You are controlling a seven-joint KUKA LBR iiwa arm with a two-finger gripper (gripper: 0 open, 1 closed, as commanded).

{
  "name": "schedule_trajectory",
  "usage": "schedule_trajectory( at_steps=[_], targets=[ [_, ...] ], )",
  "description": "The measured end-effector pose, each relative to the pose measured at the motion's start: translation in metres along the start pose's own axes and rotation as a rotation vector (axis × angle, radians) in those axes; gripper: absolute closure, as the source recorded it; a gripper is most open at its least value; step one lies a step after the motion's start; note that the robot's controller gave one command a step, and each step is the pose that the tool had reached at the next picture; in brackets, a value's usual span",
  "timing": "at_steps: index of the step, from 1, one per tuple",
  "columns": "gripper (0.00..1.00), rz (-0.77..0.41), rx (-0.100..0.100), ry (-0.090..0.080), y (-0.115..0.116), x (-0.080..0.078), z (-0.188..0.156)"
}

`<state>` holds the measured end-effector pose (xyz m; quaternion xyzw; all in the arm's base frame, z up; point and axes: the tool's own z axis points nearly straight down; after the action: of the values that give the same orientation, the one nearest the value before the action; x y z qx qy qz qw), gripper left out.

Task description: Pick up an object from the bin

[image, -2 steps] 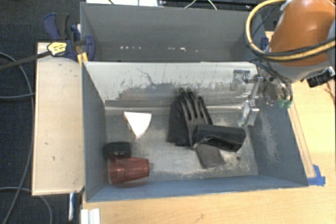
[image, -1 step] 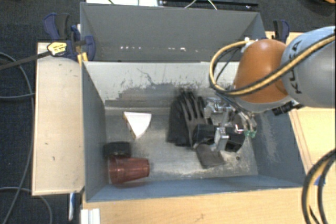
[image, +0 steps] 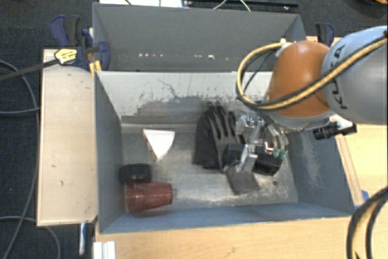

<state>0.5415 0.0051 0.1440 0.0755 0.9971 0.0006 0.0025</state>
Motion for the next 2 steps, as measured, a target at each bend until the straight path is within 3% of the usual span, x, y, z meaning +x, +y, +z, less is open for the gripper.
schedule_trajectory(
  at_steps=[1,2],
  targets=[
    [0.0,-0.118,0.0,0.002,-0.02,0.0,0.037],
    [0.0,0.313,0.0,0.001,-0.004,0.021,0.074]
  ],
)
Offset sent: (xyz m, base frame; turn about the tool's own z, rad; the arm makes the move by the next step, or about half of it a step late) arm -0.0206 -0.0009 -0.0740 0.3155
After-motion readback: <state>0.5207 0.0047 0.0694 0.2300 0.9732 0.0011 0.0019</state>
